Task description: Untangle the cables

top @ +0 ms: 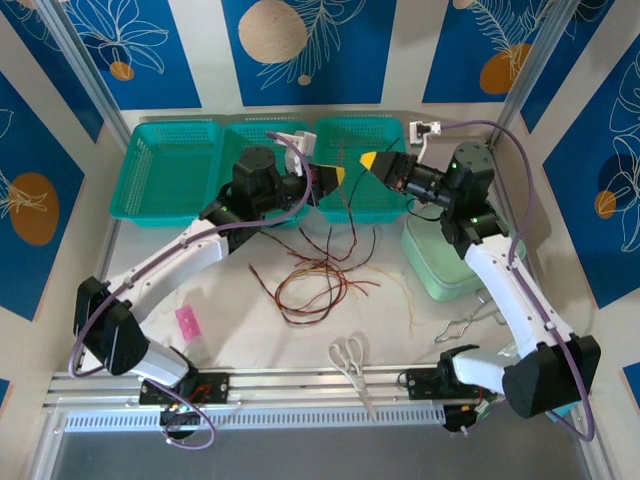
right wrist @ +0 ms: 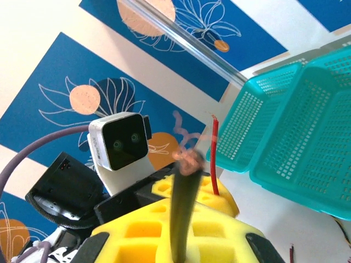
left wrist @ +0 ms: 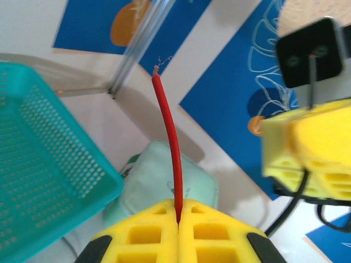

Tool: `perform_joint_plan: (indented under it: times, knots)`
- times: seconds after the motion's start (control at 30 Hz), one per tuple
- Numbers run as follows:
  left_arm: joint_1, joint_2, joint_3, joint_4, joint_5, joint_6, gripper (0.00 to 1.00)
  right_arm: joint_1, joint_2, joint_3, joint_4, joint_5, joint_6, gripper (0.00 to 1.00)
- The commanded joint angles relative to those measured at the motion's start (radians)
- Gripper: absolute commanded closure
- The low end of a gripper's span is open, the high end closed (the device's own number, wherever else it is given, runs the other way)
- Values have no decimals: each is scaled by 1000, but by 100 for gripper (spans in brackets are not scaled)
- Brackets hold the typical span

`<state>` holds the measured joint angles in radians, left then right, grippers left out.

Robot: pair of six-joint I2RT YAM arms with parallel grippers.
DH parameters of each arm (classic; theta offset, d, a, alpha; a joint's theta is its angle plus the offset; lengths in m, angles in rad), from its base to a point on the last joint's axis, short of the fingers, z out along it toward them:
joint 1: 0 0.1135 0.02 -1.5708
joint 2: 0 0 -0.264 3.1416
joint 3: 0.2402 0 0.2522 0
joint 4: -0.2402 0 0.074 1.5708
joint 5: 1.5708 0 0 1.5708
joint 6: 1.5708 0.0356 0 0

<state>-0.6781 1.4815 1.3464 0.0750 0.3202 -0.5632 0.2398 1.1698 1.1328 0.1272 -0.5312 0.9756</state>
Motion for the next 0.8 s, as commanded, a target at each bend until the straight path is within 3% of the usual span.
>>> perform_joint_plan:
  times: [0.0,0.2,0.37,0.63,0.77]
  knots:
    - [10,-80,94,-179,-127,112,100,-20,-65,70,-136,42,-68,100]
    - [12,-172,208,-404,-412,257,100,-66,-124,133,-326,221,-134,100]
    - [30,-240,277,-476,-566,383,100,-97,-201,164,-397,403,-141,100]
    - [91,-275,438,-597,-904,489,100,-140,-223,291,-491,556,-147,100]
    - [152,-310,436,-574,-963,564,100,-190,-226,344,-523,645,-177,100]
